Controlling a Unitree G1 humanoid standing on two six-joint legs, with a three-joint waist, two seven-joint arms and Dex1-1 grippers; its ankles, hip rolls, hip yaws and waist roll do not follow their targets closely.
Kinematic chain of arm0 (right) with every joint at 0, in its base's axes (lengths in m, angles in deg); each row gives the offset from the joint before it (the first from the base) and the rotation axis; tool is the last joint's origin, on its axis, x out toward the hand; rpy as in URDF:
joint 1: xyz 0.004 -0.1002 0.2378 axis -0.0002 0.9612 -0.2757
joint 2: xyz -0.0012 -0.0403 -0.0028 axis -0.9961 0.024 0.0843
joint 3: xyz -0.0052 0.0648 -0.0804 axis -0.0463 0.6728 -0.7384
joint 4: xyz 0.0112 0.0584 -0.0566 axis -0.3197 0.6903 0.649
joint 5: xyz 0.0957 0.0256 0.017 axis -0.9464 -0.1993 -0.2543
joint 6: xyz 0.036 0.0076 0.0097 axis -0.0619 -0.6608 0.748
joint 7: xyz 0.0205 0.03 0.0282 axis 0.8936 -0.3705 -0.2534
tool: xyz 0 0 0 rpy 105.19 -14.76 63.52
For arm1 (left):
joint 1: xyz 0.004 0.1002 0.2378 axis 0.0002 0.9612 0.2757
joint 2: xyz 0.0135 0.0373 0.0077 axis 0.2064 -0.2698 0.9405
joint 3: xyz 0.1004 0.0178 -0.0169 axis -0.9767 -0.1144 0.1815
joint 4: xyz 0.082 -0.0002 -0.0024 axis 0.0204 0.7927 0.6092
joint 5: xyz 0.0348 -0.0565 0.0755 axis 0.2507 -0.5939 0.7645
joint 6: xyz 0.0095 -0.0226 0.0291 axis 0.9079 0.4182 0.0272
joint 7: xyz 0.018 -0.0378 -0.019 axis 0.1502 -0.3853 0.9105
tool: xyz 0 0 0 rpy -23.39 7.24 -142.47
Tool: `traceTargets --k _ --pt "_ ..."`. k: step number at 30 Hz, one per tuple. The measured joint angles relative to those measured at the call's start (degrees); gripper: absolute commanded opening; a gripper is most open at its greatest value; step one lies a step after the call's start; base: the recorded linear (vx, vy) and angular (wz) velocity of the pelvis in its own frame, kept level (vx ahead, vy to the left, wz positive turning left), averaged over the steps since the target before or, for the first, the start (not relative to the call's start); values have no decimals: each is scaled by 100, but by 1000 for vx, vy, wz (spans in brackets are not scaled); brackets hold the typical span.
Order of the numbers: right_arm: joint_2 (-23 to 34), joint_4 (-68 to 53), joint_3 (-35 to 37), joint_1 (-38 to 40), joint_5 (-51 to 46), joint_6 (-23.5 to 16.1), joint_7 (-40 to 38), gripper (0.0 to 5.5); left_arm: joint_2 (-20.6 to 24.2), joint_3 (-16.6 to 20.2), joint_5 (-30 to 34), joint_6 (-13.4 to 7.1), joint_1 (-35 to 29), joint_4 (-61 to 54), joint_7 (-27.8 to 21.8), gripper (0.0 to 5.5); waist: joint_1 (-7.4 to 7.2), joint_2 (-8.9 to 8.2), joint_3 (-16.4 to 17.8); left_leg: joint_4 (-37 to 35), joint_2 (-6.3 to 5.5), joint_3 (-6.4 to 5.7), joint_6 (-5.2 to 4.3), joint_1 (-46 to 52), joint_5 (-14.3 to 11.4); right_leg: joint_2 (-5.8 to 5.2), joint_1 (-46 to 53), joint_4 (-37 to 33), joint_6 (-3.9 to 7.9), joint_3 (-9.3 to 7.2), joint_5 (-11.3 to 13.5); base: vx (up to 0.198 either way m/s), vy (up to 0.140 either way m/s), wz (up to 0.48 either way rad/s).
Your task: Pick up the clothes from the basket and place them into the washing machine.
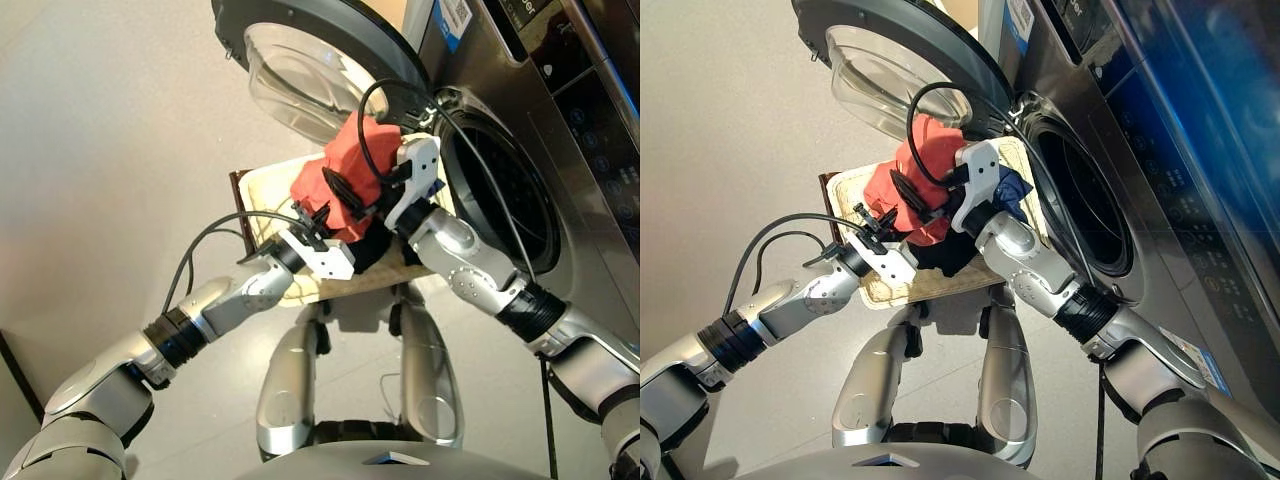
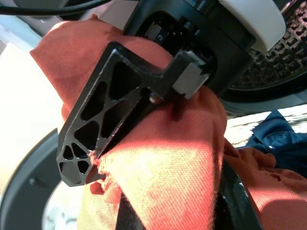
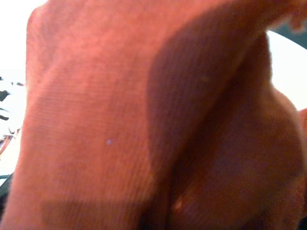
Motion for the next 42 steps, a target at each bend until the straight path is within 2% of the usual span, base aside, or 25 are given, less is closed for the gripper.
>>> traceTargets --k 1,2,3,9,16,20,21,22,23,26,29,32,37,39,42 --pt "41 -33 -9 0 -22 4 12 550 0 3 4 0 0 -8 8 0 -1 0 0 2 0 0 0 0 0 0 0 1 0 0 0 0 0 0" --pt "71 -54 -19 0 -71 6 27 263 0 4 6 0 -1 -8 9 0 -3 0 0 3 -1 0 0 0 0 0 0 2 0 0 0 0 0 0" --pt "86 -74 -60 0 -154 4 61 11 -1 4 33 14 -2 -8 9 0 -7 0 0 4 -3 0 0 0 0 1 0 3 0 0 0 0 0 0" --pt "118 -315 -276 -108 -221 14 111 0 38 28 90 103 -5 -8 16 0 -2 -2 0 22 1 -6 0 -12 -1 -1 0 9 0 -1 0 0 0 0" --pt "116 -330 -248 -95 -184 4 126 0 34 28 107 103 -2 -13 69 0 -10 -4 1 39 3 -16 0 -35 -1 -2 -9 11 2 -6 0 0 0 0" --pt "-119 -365 101 194 587 -144 140 0 -2 77 115 102 10 -79 118 0 -20 -8 2 45 2 -16 0 -41 -2 -4 -14 12 3 -4 1 0 0 0" --pt "-213 -313 185 308 749 -204 136 0 -29 100 115 101 29 -83 133 39 -31 -9 2 51 2 -18 1 -40 -3 -5 -12 17 5 -3 0 0 0 0" --pt "-409 -310 326 420 834 -303 108 0 -63 113 110 102 37 -82 174 270 -35 -16 2 55 4 -19 0 -43 -3 -4 -14 19 5 -4 0 0 0 0" --pt "-525 -285 421 491 868 -385 33 0 -62 115 125 101 64 -84 204 550 -55 -18 3 64 3 -21 0 -52 -4 -8 -19 25 5 -3 -1 0 0 0" --pt "-518 54 711 782 853 -393 -301 0 -88 407 169 68 323 -235 625 550 -59 -25 0 99 -1 -33 2 -55 -10 -16 -12 45 33 -5 -20 0 0 0" --pt "-524 384 798 1076 856 -396 -473 0 -101 691 166 65 482 -361 831 550 -63 -25 0 116 3 -32 3 -56 -10 -16 -13 53 43 -3 -28 0 0 0" --pt "-685 646 927 1366 853 -422 -655 0 -139 747 164 65 573 -364 880 550 -74 -25 0 124 4 -31 2 -58 -10 -16 -12 57 40 -3 -25 0 0 0" --pt "-1246 1046 1412 1787 612 -695 -1082 0 -328 750 139 72 787 -362 951 550 -85 -25 0 116 1 -40 3 -21 -8 -20 29 53 37 -13 -23 0 0 0" --pt "-1539 1569 1778 1876 437 -814 -1444 0 -423 848 1 74 772 -368 1145 550 -69 -25 -1 104 0 -76 5 37 -3 -25 108 38 30 -53 -18 0 0 0" --pt "-1583 1959 2133 2195 185 -949 -1759 0 -505 1046 -302 74 745 -378 1348 550 -60 -24 -3 106 1 -159 7 81 -2 -34 237 -37 42 -136 -20 0 0 0"
